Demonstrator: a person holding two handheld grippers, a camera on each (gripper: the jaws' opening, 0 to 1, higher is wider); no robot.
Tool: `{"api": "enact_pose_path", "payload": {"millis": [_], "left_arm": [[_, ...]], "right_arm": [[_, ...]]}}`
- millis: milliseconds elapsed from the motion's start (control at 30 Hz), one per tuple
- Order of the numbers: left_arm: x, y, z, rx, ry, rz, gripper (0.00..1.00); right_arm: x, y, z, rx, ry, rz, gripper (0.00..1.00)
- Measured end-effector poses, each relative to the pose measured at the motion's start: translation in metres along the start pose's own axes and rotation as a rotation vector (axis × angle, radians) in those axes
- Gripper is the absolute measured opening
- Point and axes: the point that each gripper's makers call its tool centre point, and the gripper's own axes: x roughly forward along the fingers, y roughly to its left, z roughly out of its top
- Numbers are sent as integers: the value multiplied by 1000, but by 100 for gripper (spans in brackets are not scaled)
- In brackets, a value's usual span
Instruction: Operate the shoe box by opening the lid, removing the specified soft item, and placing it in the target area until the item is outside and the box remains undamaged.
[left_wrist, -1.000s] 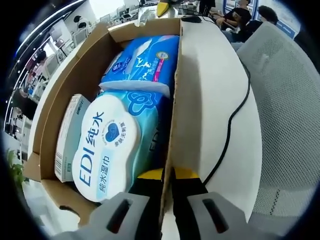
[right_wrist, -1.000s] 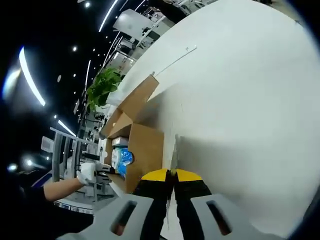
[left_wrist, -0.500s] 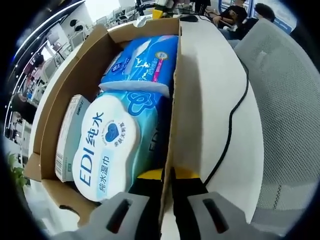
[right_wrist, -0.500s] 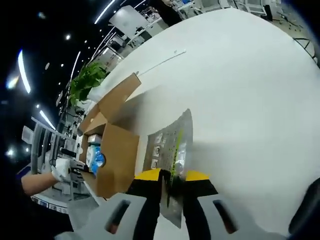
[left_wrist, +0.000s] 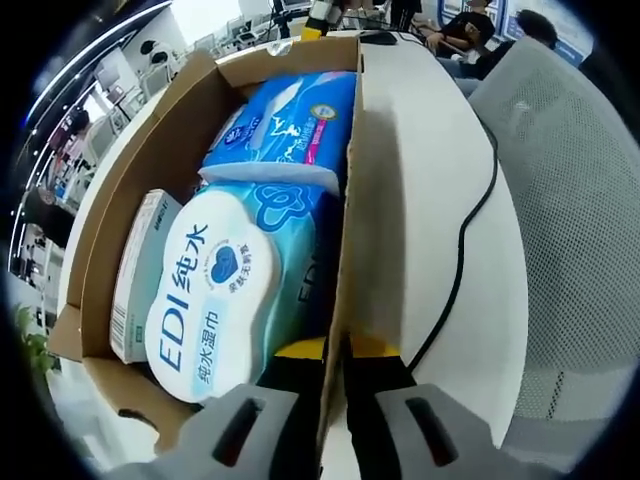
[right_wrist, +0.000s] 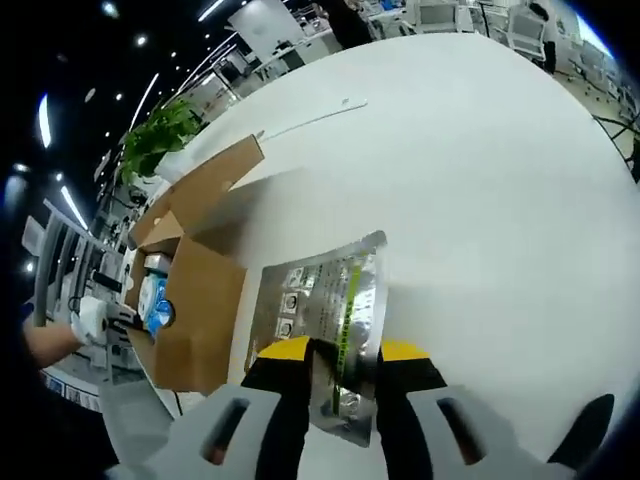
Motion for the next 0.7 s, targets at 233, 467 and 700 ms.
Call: {"api": "enact_pose_path", "payload": {"millis": [233, 467, 700], "left_arm": [[1, 0, 0, -2, 1, 6, 4], [1, 0, 0, 45, 1, -12, 4], [0, 4, -1, 27, 21, -16, 4]], "right_arm": [[-5, -20, -5, -73, 10, -120, 21], [-16, -13, 5, -143, -103, -169, 25], [-17, 8, 1, -273, -183, -230, 28]]}}
